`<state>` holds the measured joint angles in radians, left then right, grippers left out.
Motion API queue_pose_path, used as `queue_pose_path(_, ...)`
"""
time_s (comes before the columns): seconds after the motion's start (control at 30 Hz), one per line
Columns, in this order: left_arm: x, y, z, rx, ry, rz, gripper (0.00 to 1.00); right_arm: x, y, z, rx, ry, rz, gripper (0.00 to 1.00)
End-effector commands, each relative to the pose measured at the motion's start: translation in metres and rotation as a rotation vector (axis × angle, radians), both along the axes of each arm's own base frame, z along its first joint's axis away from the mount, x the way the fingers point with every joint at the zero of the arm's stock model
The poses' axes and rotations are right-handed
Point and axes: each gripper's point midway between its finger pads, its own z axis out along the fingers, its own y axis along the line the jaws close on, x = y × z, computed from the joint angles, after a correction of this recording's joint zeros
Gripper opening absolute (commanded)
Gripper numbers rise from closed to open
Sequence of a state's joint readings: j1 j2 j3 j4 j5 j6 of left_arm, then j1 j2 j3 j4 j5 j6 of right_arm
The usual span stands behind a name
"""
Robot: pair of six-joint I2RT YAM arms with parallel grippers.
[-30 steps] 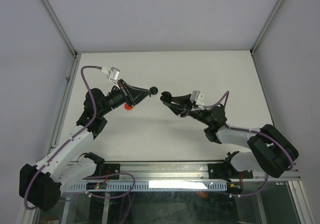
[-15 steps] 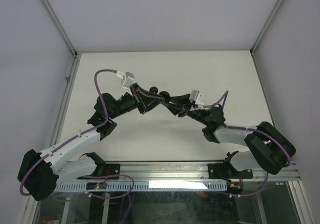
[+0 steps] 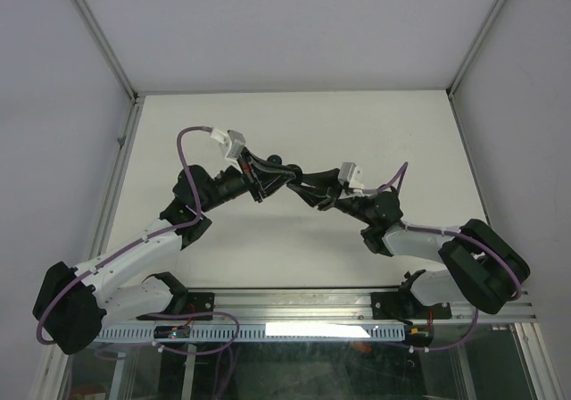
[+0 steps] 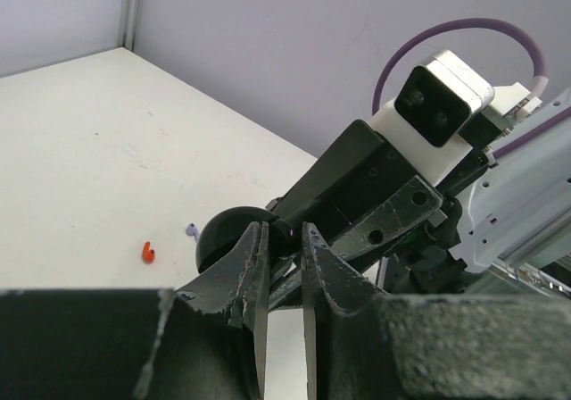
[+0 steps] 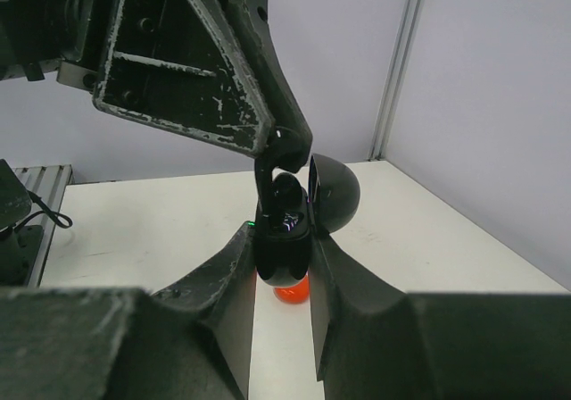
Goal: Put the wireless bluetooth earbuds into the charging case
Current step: Place the earbud in the charging case.
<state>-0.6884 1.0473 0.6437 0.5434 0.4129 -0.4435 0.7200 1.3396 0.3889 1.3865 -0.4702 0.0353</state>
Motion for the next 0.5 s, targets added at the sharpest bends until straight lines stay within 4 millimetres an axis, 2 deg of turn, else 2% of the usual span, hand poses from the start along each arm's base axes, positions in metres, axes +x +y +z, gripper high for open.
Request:
queue_pose_path(0.0, 0.0029, 0.0000, 0.0196, -0.011, -0.077, 0.029, 0.07, -0.0127, -0.0024, 0.0378, 0.079, -0.107, 0.026, 0.00)
queue_pose_path(0.13, 0.0004, -0.0030, 0.0230, -0.023, -0.080, 0.012, 0.07, -0.0144, -0.0006, 0.0368, 0.076, -0.104, 0.035, 0.00)
queue_pose_path(0.47, 0.0006, -0.0005, 0.0152, 0.012, -0.067, 0.025, 0.07, -0.0142, -0.0035, 0.0383, 0.081, -0.111, 0.018, 0.00)
